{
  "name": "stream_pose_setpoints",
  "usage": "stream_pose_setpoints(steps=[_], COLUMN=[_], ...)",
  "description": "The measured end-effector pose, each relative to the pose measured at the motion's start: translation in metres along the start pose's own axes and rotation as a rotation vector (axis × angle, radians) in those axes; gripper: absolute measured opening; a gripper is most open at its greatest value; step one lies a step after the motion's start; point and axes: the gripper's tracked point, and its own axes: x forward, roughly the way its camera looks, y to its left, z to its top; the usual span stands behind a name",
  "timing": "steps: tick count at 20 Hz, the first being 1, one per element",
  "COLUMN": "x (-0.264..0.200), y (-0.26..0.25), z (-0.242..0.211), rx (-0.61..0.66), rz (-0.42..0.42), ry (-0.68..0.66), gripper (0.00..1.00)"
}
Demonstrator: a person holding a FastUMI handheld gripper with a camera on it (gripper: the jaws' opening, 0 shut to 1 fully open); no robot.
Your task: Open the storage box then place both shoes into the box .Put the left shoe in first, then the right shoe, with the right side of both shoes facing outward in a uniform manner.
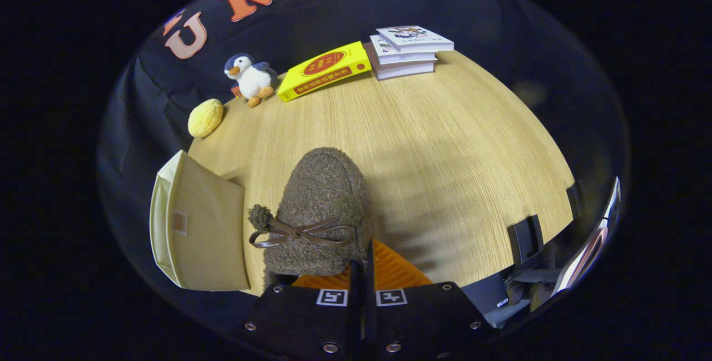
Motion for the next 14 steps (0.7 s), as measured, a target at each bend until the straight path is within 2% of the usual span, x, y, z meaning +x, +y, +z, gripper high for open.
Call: stream_pose_setpoints(steps=[7,14], x=[-0.045,-0.050], y=[0.101,0.219], z=[0.022,0.017], rx=[-0.045,-0.176], rz=[0.067,0.130], ry=[-0.031,-0.038], gripper=[0.04,0.04])
